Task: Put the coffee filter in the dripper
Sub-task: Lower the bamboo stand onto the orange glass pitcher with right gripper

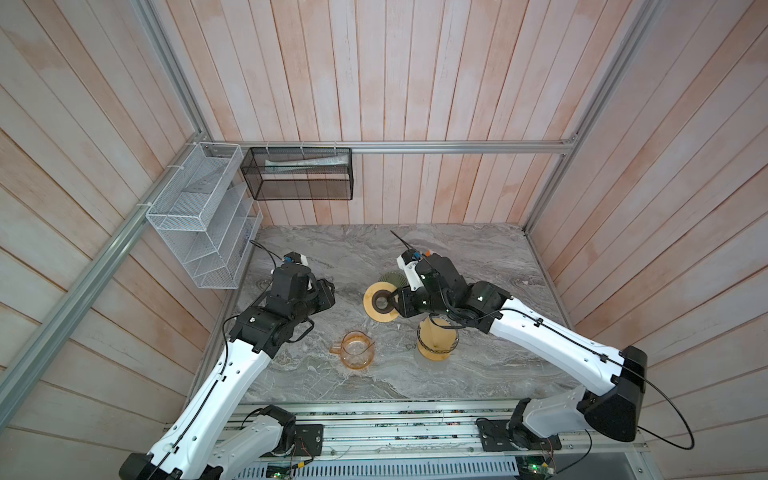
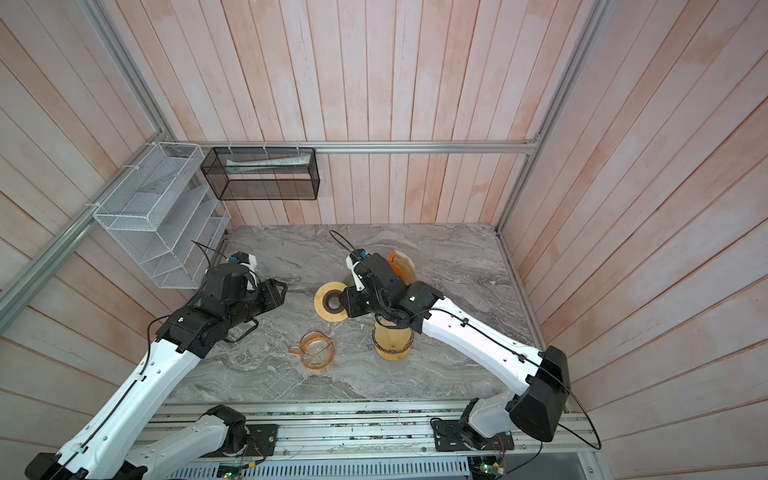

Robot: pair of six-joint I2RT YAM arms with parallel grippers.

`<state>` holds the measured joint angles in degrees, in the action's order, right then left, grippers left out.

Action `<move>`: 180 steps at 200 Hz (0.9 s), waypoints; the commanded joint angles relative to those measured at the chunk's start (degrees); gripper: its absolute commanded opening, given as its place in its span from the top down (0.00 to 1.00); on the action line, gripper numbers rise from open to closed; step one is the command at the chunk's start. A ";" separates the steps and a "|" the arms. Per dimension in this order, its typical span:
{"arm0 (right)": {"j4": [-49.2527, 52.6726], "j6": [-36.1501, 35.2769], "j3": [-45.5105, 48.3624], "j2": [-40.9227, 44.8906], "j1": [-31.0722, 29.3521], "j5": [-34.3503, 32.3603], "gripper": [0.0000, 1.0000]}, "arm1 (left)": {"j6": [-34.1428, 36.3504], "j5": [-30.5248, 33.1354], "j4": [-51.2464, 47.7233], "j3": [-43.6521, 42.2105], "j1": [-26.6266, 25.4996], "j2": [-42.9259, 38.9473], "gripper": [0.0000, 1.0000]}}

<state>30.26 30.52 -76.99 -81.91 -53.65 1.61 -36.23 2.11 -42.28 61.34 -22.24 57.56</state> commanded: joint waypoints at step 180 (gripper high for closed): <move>-9.06 3.40 -0.79 -19.77 -7.07 7.27 0.75 | -0.25 -12.90 11.61 -9.79 11.60 -3.17 0.47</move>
<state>21.85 33.47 -75.59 -100.47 -60.49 7.57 -37.50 -9.10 -33.28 53.06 -10.92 54.63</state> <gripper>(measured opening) 0.331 0.531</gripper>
